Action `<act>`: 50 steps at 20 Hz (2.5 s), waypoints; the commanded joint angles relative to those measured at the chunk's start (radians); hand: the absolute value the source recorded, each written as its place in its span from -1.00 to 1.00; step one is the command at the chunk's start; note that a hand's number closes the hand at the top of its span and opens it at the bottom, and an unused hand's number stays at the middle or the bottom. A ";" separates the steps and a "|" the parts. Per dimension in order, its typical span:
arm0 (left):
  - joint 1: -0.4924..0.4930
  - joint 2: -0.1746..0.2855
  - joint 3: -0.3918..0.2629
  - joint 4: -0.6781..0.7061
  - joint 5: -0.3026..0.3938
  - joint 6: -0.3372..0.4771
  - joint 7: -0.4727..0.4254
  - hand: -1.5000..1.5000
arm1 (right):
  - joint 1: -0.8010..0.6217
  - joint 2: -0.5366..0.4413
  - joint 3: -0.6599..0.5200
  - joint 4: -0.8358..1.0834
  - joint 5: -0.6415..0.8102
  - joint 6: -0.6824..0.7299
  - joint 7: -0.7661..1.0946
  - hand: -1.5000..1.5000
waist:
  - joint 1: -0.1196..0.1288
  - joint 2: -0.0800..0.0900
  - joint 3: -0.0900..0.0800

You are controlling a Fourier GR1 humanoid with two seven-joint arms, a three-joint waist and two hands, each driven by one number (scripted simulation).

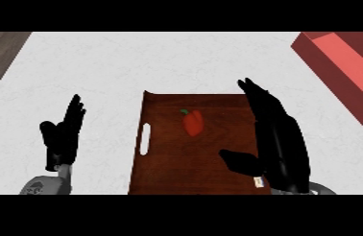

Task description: Pick the bell pepper from the tray and place it in the cardboard box

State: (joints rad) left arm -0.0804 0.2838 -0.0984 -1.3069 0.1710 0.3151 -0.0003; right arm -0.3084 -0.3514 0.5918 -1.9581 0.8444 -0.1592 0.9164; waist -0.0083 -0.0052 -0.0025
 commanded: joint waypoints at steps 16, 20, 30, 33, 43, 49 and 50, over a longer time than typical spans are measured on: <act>-0.020 -0.038 0.001 0.041 -0.033 -0.013 -0.022 0.00 | -0.266 0.336 -0.009 0.260 -0.064 0.487 0.405 -1.00 | 0.011 0.005 0.000; -0.001 -0.023 0.012 0.019 -0.027 -0.030 -0.021 0.00 | -0.318 0.349 0.043 0.287 -0.100 0.452 0.496 -1.00 | 0.023 0.002 0.001; -0.054 -0.039 0.013 0.000 -0.048 -0.010 0.042 0.00 | -0.355 0.350 0.041 0.456 -0.121 0.376 0.469 -1.00 | 0.021 0.004 0.002; -0.006 -0.044 0.017 0.017 -0.045 -0.033 -0.014 0.00 | -0.352 0.350 0.026 0.483 -0.139 0.373 0.456 -1.00 | 0.018 0.005 0.001; -0.024 -0.050 0.028 0.013 -0.068 -0.011 0.004 0.00 | -0.409 0.350 0.018 0.600 -0.174 0.301 0.473 -1.00 | 0.019 0.005 0.002; 0.012 -0.039 0.026 -0.065 -0.051 -0.033 0.059 0.00 | -0.436 0.350 0.019 0.633 -0.183 0.341 0.493 -1.00 | 0.023 0.001 0.002; 0.012 -0.072 0.029 0.005 -0.070 -0.012 -0.025 0.00 | -0.417 0.350 0.011 0.663 -0.153 0.343 0.446 -1.00 | 0.013 0.004 0.002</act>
State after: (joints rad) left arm -0.0888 0.2432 -0.0625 -1.3168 0.1184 0.2821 0.0182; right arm -0.7161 -0.0195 0.6141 -1.3419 0.6747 0.1388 1.1954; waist 0.0108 -0.0021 -0.0007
